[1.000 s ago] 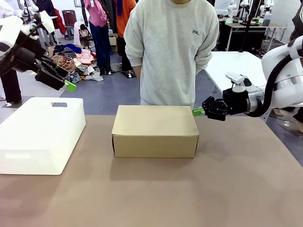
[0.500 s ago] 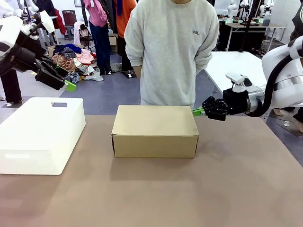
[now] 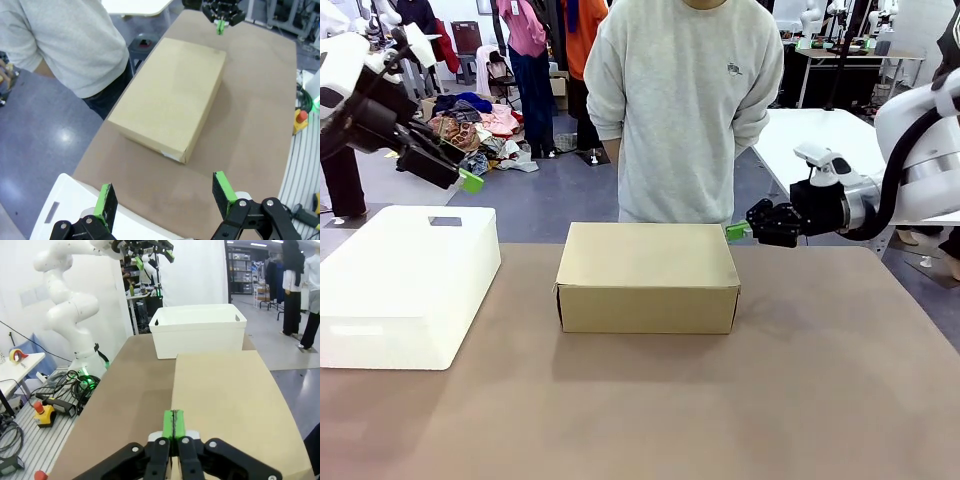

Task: Pack the shoes into the box.
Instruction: Press down on the lid of the Shoes Box.

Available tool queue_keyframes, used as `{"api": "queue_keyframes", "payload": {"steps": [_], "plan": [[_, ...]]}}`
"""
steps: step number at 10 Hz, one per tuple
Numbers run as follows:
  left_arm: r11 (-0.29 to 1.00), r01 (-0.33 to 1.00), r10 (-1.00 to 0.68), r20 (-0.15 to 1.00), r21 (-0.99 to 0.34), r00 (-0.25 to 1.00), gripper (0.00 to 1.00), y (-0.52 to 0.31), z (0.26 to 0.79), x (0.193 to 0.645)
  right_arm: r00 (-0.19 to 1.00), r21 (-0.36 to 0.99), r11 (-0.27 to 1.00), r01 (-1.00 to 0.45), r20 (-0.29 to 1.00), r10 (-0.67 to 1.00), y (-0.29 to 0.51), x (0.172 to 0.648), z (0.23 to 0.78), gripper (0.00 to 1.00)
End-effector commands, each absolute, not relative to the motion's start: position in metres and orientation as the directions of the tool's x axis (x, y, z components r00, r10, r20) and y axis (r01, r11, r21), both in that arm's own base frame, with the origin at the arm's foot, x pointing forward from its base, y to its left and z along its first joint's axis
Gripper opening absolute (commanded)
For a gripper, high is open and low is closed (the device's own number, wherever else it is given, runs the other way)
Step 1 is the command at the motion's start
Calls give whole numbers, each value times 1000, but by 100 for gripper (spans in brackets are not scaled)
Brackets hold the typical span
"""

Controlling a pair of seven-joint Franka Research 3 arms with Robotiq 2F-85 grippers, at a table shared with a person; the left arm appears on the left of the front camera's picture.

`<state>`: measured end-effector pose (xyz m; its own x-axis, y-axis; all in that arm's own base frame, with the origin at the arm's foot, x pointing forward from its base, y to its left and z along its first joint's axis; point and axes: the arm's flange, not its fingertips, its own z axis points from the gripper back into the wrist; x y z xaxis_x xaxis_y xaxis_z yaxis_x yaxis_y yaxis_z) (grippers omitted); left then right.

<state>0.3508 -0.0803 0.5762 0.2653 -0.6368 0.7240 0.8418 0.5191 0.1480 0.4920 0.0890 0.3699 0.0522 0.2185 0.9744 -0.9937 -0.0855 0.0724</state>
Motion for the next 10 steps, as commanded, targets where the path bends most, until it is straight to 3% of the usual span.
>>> {"api": "queue_keyframes", "payload": {"steps": [1,2,6,10], "plan": [[571,816,-594,729,87,338,90,-95,582,354,105,132,-71,-989,949,296,101,475,405,0],[575,815,-578,738,67,348,100,-99,584,356,107,133,-55,-990,934,341,105,468,417,20],[632,774,-561,710,35,426,100,-120,583,368,182,160,86,-983,862,473,112,438,456,100],[657,754,-537,691,-19,485,100,-153,570,389,194,69,227,-972,778,597,125,402,479,100]]}}
